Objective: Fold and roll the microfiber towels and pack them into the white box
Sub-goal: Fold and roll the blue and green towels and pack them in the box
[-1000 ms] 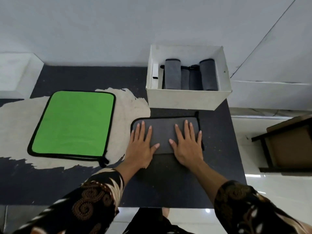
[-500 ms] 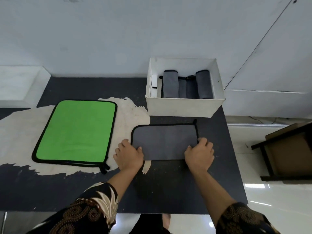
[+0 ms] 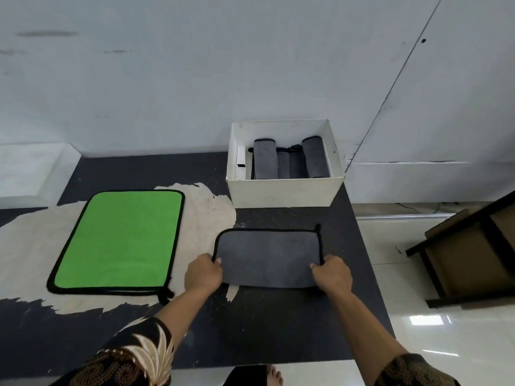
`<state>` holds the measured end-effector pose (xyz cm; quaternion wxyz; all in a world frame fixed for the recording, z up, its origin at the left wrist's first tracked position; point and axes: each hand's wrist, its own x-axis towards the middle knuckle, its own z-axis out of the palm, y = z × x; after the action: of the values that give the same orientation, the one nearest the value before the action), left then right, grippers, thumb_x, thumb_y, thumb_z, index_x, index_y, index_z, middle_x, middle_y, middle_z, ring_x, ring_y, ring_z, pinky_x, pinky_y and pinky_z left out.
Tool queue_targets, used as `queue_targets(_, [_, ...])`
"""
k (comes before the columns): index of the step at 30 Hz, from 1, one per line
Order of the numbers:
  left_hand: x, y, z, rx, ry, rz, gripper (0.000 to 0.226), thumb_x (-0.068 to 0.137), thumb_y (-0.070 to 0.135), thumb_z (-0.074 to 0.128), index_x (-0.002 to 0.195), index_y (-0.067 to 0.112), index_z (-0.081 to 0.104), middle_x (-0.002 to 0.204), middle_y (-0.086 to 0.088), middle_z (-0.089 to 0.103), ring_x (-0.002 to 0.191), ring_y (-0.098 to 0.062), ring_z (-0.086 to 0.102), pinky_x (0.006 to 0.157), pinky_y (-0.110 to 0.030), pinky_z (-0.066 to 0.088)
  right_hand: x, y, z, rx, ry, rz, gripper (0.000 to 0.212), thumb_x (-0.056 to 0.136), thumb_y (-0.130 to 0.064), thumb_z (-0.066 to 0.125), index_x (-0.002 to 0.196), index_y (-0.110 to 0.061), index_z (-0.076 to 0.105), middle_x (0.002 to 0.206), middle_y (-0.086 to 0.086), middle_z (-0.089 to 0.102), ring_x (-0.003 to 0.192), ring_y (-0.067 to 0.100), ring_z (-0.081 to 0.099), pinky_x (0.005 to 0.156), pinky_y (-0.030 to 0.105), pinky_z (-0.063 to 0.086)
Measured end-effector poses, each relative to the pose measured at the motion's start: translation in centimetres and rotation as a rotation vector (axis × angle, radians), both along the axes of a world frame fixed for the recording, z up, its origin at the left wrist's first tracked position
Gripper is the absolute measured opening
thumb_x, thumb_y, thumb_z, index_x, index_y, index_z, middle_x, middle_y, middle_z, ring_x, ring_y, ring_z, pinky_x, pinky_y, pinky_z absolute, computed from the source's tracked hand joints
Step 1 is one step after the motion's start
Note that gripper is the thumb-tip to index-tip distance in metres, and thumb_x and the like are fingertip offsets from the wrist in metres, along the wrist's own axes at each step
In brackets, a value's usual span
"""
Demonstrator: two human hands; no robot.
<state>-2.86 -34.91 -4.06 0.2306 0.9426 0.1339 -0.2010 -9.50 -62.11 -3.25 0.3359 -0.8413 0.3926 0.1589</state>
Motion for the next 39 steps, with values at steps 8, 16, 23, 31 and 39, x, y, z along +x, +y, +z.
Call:
queue_targets(8, [-1.6,-0.1,0.4,0.040,0.001,-0.067,0.023,0.098,0.030,0.051,0.082,0.015,0.056,0.095,-0.008,0.066,0.077,-0.022,0.052,0.065,-0.029,0.037,-1.6,-0.1,0.3,-0.031,-0.051,-0.045,0.025,0.095,-0.025,0.058,0.112,-0.008,0.065,0.108,0.012,0.067,0.100,0.031,0.062,0.073,0.030,0.043])
queue_targets(16, [-3.2,-0.1,1.0,-0.038,-0.130,-0.004,0.026,0.095,0.027,0.057,0.117,0.012,0.061,0.107,-0.010,0.069,0.099,-0.029,0.064,0.072,-0.027,0.040,-2.5,0.7,0.7,-0.042,-0.125,-0.073,0.031,0.097,-0.021,0.056,0.125,-0.007,0.060,0.116,0.015,0.066,0.108,0.033,0.060,0.078,0.032,0.044])
queue_targets(23, [-4.4,0.7,0.6,-0.037,-0.039,-0.105,0.040,0.088,0.024,0.067,0.124,0.013,0.055,0.115,-0.008,0.065,0.104,-0.026,0.062,0.078,-0.029,0.044,-4.3,0.4,0.3,-0.015,-0.128,-0.096,0.029,0.094,-0.021,0.061,0.120,-0.007,0.062,0.114,0.015,0.067,0.107,0.033,0.061,0.081,0.034,0.046])
queue_targets(31, [-3.5,-3.7,3.5,-0.215,-0.123,-0.170,0.036,0.093,0.024,0.061,0.127,0.015,0.057,0.124,-0.002,0.062,0.110,-0.021,0.062,0.093,-0.031,0.048,-4.1,1.0,2.0,-0.039,-0.232,-0.114,0.029,0.094,-0.019,0.060,0.122,-0.014,0.062,0.114,0.009,0.068,0.106,0.029,0.062,0.079,0.030,0.045])
queue_targets(39, [-0.8,-12.2,6.6,-0.838,0.378,0.107,0.045,0.082,0.046,0.073,0.106,0.008,0.066,0.098,-0.009,0.072,0.090,-0.023,0.070,0.089,-0.041,0.057,-4.2,5.7,4.1,-0.125,-0.572,0.212,0.025,0.090,-0.013,0.059,0.113,-0.023,0.066,0.098,-0.001,0.062,0.089,0.020,0.060,0.074,0.035,0.050])
